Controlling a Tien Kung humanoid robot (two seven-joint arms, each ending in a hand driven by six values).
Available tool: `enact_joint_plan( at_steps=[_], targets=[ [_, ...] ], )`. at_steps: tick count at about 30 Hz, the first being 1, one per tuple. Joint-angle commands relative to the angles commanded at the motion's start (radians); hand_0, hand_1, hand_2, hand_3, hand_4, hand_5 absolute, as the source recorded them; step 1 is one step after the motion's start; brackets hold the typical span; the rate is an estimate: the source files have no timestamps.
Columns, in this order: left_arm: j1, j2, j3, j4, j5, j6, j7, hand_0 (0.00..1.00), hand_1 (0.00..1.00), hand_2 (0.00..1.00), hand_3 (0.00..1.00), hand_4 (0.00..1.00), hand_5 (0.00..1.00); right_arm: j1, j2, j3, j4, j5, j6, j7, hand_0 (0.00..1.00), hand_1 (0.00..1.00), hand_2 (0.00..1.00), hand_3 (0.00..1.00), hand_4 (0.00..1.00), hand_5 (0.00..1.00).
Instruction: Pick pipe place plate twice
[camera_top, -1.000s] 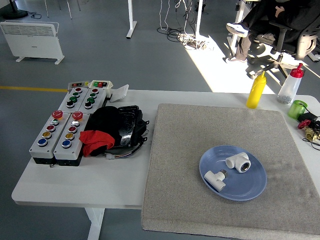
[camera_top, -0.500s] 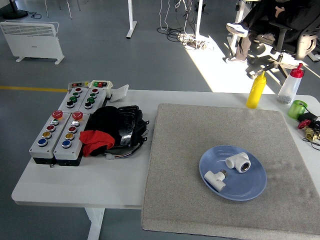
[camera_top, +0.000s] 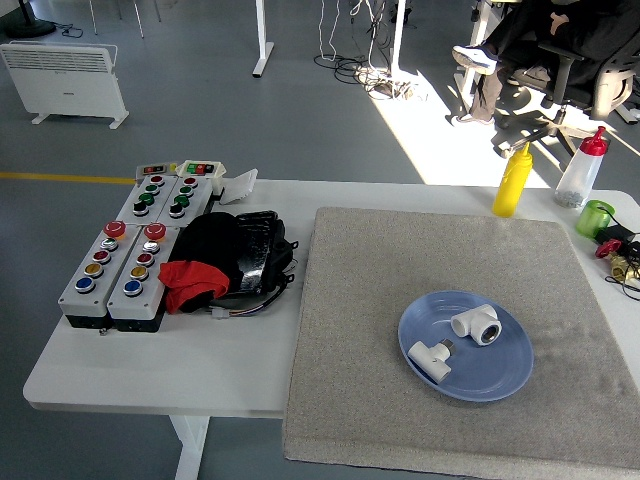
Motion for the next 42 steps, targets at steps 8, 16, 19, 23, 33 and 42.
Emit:
enact_joint_plan(
  at_steps=[8,16,19,23,33,42],
  targets=[
    [0.004,0.000,-0.003,-0.001,0.007,-0.002,0.003,0.671,0.666,0.692,0.630,0.331,0.998,-0.006,-0.002,-0.003,0.000,-0.032,0.005,-0.017,0.793,0.723,0.734,0.722,0.464,0.998],
    [0.002,0.000,-0.002,0.001,0.002,-0.002,0.000,0.671,0.666,0.692,0.628,0.330,0.998,-0.005,-0.001,0.000,-0.001,-0.040,0.007,-0.021,0.782,0.719,0.732,0.719,0.466,0.992],
    [-0.001,0.000,0.000,0.001,-0.003,-0.002,-0.001,0.671,0.666,0.692,0.628,0.330,0.998,-0.004,0.000,0.001,-0.001,-0.040,0.007,-0.021,0.779,0.716,0.724,0.718,0.467,0.985],
    [-0.008,0.000,0.005,0.003,-0.011,0.000,-0.003,0.671,0.666,0.692,0.628,0.330,0.998,0.001,0.003,0.003,-0.003,-0.041,0.007,-0.024,0.779,0.716,0.724,0.718,0.467,0.985],
    [-0.015,0.000,0.008,0.004,-0.017,0.001,-0.005,0.671,0.666,0.693,0.629,0.330,0.998,0.002,0.004,0.007,-0.006,-0.042,0.006,-0.023,0.771,0.706,0.719,0.714,0.465,0.972],
    [-0.015,0.000,0.009,0.004,-0.019,0.002,-0.004,0.672,0.666,0.693,0.628,0.330,0.998,0.001,0.003,0.005,-0.007,-0.043,0.003,-0.023,0.761,0.702,0.711,0.713,0.465,0.967]
  ],
)
